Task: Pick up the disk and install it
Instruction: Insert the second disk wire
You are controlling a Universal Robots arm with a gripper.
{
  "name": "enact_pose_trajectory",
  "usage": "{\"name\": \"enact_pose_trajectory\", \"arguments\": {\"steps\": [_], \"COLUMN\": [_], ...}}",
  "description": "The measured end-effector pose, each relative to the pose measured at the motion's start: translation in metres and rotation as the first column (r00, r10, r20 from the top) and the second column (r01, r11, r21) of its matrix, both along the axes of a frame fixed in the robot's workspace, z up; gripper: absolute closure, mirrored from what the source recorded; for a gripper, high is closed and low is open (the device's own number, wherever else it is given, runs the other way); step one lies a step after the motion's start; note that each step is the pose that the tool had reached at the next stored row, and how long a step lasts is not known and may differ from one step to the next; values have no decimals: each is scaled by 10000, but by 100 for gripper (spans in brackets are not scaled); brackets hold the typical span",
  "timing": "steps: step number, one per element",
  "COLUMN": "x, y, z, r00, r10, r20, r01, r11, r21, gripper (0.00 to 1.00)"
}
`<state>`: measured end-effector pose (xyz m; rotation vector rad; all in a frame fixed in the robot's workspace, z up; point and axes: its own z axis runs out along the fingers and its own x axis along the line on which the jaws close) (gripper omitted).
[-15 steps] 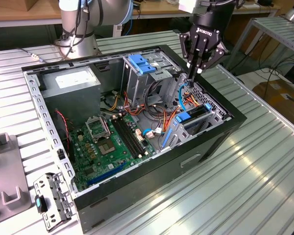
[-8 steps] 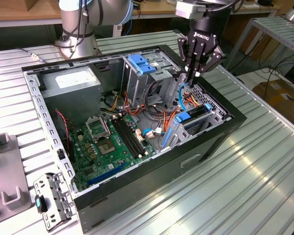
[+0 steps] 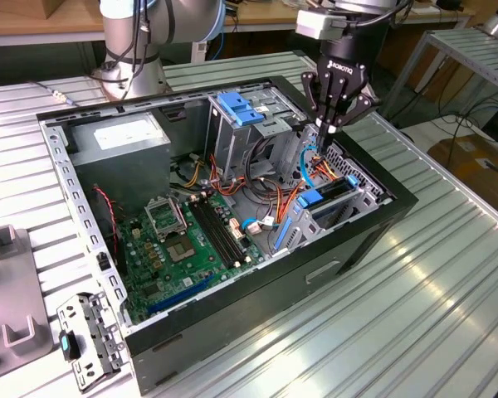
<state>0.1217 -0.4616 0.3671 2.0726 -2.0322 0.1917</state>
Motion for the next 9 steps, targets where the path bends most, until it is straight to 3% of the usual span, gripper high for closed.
{"name": "enact_pose_trajectory", "arguments": {"steps": [3, 5, 9], "x": [0, 0, 0], "y": [0, 0, 0], "z": [-20, -36, -65], "r00": [10000, 10000, 10000], "r10": [0, 0, 0], "r20": [6, 13, 26], "r01": [0, 0, 1], "r11": [9999, 9997, 9993], "r21": [-147, -234, -380], "gripper": [89, 76, 77]}}
